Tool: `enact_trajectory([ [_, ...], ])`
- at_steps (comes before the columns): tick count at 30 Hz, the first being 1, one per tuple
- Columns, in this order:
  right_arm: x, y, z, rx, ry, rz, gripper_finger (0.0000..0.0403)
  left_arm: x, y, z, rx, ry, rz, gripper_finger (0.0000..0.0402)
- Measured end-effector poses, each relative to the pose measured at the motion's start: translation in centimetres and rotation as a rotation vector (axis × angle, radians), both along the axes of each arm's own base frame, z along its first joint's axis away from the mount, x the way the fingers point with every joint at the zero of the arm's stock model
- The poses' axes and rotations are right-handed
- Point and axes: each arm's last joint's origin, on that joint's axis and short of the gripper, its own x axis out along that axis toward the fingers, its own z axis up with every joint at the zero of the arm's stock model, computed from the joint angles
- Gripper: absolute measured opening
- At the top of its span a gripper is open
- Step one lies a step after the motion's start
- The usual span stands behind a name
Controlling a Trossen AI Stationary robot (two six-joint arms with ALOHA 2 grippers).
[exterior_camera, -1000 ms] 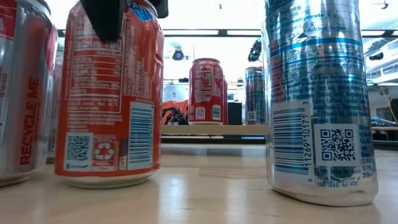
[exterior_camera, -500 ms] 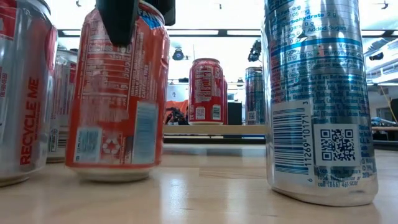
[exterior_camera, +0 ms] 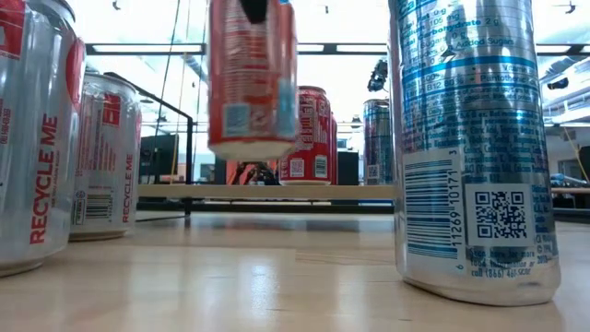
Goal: Place canned beverage on shelf
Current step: Put the right red soda can on the shelf
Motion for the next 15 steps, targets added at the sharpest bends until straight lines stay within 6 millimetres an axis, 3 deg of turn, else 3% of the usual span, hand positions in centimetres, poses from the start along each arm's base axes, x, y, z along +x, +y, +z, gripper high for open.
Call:
enact_trajectory([
  [9, 0.0, 0.0, 0.0, -0.001, 0.003, 0.0, 0.0368, 0.4, 1.3, 0.1, 0.021, 0.013, -0.066, 0.0309],
  [15, 0.0, 0.0, -0.1, -0.002, 0.011, -0.001, 0.0368, -0.5, 1.7, 2.0, 0.04, -0.036, -0.104, 0.0309],
])
